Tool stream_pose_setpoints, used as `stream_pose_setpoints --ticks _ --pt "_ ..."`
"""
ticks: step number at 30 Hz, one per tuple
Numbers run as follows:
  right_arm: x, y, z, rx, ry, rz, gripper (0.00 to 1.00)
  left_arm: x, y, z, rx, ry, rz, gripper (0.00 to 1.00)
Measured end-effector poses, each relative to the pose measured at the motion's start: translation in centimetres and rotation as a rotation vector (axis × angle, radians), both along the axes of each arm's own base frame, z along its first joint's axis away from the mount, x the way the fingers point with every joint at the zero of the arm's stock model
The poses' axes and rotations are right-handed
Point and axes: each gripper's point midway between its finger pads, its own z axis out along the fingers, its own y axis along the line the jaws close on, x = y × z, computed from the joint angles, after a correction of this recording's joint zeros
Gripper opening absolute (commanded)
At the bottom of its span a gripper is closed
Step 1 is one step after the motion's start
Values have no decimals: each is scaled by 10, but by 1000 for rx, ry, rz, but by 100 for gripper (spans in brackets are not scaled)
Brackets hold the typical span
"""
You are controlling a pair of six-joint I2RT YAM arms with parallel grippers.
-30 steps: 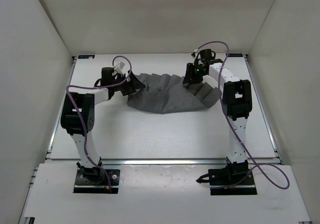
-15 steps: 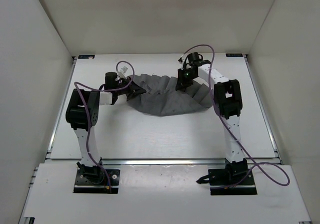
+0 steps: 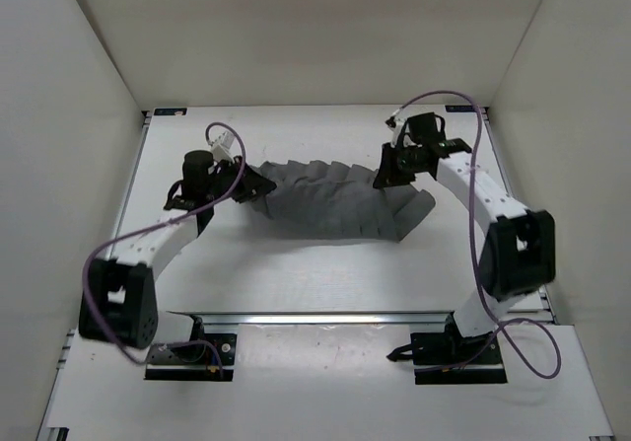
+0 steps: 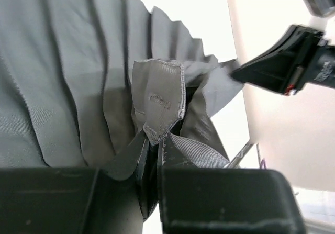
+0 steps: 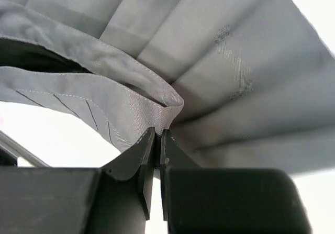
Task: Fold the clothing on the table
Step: Fold the skirt
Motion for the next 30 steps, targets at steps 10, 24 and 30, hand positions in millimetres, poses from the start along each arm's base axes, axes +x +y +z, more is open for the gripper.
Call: stream_pose_setpoints --ticks 10,24,30 --pt "-94 -14 42 46 -80 -33 0 -99 -3 -6 91 37 -18 0" --pt "28 -1 -2 -71 26 -118 44 -43 53 -68 242 265 278 66" --pt "17 -39 -11 -117 53 -245 56 -37 65 -44 234 183 329 69"
